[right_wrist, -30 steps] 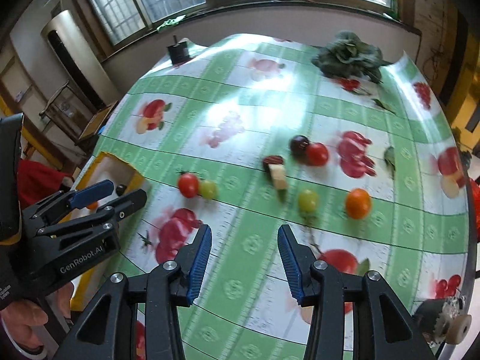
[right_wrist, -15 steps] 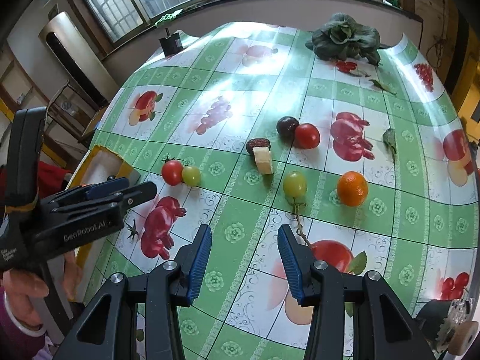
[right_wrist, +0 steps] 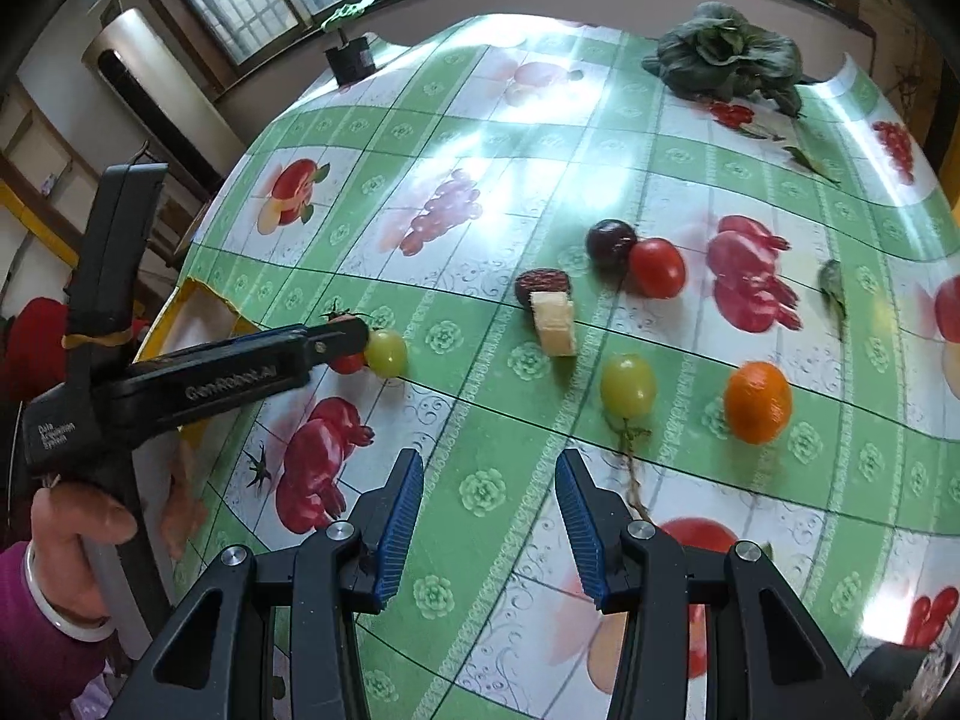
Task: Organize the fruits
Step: 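Grasp a red cherry tomato with the left gripper while the right grasps a green grape, then carry the tomato and grape over the white tray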
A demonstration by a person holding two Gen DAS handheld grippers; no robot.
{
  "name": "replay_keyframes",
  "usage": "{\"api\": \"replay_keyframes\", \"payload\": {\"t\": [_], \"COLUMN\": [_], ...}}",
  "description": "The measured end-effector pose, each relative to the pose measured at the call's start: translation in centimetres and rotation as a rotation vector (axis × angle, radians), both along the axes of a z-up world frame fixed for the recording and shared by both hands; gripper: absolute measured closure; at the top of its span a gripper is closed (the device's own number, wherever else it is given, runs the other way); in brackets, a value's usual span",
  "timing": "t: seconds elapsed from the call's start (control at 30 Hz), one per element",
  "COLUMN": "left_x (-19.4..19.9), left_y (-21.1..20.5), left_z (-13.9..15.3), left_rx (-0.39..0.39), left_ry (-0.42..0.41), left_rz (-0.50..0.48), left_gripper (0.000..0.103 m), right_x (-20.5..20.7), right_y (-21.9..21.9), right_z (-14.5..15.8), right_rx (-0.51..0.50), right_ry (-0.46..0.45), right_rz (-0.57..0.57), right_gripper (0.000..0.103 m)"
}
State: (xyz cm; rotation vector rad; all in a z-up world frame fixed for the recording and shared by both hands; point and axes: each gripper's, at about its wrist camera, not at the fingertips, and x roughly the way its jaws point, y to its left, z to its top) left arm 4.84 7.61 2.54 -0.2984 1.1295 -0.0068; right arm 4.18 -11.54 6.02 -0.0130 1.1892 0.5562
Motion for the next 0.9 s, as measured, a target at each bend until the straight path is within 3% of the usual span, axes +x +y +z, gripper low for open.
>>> {"api": "replay_keyframes", "payload": {"t": [0.07, 0.33, 0.57, 0.77, 0.9], "left_x": [0.0, -0.7, -1.7, -3.2, -4.5], "left_y": [0.1, 1.5, 2.9, 3.9, 4.9], "left_z": [0.1, 0.7, 3.0, 4.2, 4.5], "left_rx": [-0.015, -0.028, -0.021, 0.019, 0.056], "left_ry": [-0.003, 0.02, -0.005, -0.025, -0.023], "left_rz": [-0.013, -0.009, 0.016, 0.041, 0.062], "left_gripper": [0.073, 0.074, 0.074, 0.074, 0.074], "right_x": [0.4, 1.7, 2.5, 2.1, 0.6], "right_y": [0.7, 4.7, 8.8, 11.7, 12.2], "right_z": [-0.3, -1.2, -2.7, -3.9, -3.8], "right_rx": [-0.004, 0.023, -0.007, -0.016, -0.078], "right_ry": [0.001, -0.014, -0.03, -0.011, -0.04], "right_rz": [0.022, 0.12, 0.231, 0.322, 0.362], "right_gripper": [0.059, 0.059, 0.059, 0.078, 0.08]}}
